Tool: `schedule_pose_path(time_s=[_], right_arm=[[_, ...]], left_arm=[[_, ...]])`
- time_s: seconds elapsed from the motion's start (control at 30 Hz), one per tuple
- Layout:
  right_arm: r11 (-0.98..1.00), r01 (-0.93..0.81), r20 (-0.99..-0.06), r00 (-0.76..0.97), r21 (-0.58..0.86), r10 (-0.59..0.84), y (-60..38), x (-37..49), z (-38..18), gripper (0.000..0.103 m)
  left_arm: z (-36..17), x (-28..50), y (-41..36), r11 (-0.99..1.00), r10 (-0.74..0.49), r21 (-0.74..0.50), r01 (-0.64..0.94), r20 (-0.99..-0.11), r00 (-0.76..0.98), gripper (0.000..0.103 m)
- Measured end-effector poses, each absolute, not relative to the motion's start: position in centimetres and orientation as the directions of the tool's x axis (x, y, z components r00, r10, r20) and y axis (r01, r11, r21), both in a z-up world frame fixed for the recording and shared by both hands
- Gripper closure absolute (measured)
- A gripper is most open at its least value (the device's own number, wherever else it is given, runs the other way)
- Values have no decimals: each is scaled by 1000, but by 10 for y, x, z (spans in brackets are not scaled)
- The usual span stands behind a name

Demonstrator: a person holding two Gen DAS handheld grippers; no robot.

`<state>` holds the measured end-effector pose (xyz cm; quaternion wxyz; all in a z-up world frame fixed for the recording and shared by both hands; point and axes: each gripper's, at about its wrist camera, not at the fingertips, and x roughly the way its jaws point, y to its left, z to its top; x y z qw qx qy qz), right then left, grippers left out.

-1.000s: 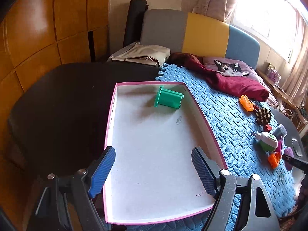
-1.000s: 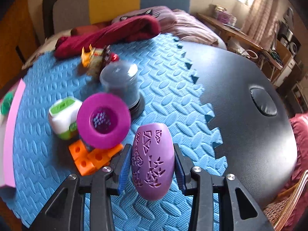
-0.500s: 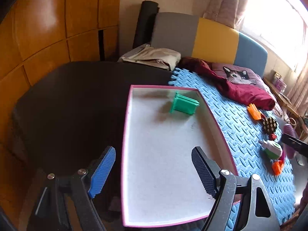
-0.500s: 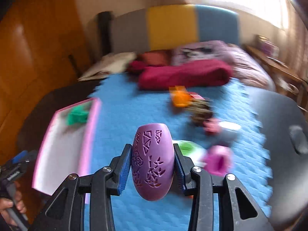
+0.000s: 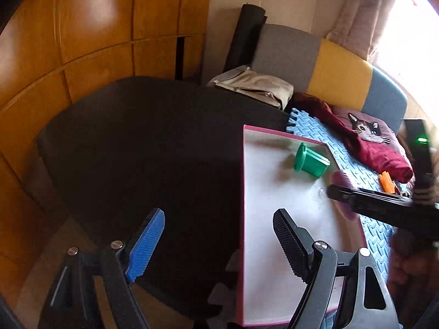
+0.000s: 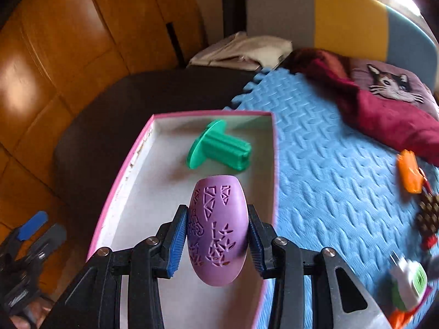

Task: Organize rigid objects
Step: 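Carry the purple egg to the white tray and release it with the right tool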

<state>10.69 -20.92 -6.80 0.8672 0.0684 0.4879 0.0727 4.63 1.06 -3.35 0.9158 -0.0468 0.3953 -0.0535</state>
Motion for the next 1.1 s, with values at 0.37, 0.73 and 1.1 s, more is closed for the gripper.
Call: schedule_pose_path(time_s=[0.37,0.73,1.1], right_arm=[[998,-56,-847,530,16,43,-196,111,-82,58],[989,-74,-742,669,-130,-48,-174,71,-47,56],[993,-35,-706,706,-112,-54,-183,50,-35,53]], left_arm=[[-43,51,10,991,-123,-122,48,-735,667,21],[-39,47,9,993,-115,-113,46,-733,670,21],[-32,39,-2,993,-116,-95,69,-720,684,17]])
